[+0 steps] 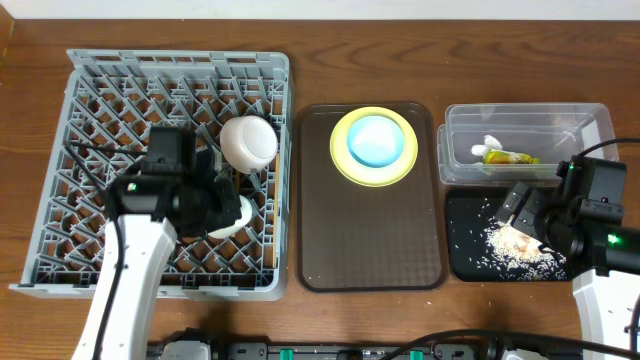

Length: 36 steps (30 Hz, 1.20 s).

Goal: Sort waste into correct bins and load items into the dishwasher

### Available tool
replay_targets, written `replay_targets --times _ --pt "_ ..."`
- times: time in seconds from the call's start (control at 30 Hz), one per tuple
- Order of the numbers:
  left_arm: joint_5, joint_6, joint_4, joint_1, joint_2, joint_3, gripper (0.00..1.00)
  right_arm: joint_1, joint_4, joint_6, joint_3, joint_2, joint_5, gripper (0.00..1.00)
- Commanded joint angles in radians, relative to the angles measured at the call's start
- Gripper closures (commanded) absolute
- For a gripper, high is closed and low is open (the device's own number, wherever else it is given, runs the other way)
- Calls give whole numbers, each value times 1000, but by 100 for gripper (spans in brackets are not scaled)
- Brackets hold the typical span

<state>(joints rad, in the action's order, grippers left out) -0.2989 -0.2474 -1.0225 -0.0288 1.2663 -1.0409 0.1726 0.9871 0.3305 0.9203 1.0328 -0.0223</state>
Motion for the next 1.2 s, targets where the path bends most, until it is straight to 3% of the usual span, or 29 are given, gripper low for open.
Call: replay_targets --times 0.0,0.13,0.7,1.17 --pt "124 -21 13 0 34 -11 92 8 1 5 9 -4 -3 1" --pt "190 -47 14 0 32 -22 92 8 1 5 9 -4 -3 1" --pt "177 -66 -42 -1 -34 -100 91 8 1 5 9 -4 -3 1" --pt "199 -64 34 -1 55 5 91 8 1 5 9 -4 -3 1"
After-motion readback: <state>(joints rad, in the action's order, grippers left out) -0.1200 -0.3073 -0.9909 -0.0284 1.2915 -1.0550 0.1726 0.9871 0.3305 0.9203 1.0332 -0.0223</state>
